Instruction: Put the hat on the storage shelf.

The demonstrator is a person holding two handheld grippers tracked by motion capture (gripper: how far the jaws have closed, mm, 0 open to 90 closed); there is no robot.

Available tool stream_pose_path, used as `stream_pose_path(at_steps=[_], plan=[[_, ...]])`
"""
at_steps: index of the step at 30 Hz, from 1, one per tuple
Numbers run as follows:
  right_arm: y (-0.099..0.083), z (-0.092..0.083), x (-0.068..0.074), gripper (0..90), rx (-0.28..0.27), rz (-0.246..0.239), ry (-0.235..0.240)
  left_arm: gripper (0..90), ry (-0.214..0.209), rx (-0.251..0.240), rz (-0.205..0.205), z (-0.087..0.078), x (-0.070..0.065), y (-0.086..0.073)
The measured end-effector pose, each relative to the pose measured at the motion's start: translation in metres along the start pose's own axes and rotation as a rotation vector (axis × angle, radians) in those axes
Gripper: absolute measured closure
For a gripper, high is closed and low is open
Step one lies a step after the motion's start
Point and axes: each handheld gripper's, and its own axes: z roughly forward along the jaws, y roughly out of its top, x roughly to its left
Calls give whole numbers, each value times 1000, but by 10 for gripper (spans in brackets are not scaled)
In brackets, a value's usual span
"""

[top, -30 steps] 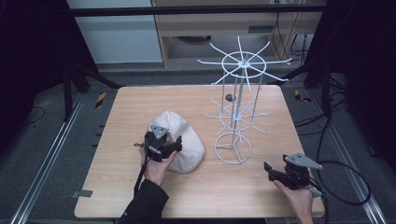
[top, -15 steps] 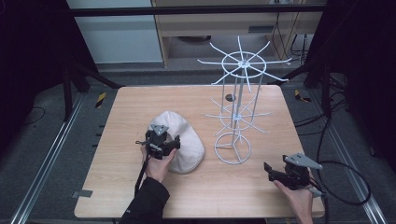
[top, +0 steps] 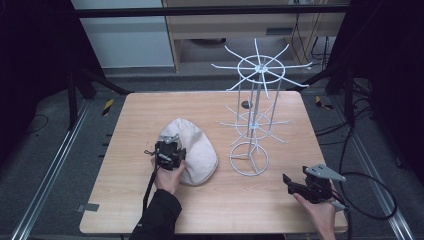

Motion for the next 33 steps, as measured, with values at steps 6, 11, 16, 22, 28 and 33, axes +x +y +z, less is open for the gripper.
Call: stream_pose_path(at_steps=[6,11,16,22,28,33], plan=[[0,0,0,211,1,2,1,883,-25,-43,23,-15,4,3],[0,0,0,212,3,-1,1,884,-36,-78,60,-31,8,3],[-1,0,0,212,5,4,0,885,-60,-111,77,-45,13,3],[-1,0,0,212,4,7,-1,886,-84,-153,112,-65,16,5],[-1,-1,0,213,2,5,-2,887,-92,-210,155,-88,18,9],[-1,-1,-1,212,0,3,-1,886,-79,-254,209,-105,18,10]])
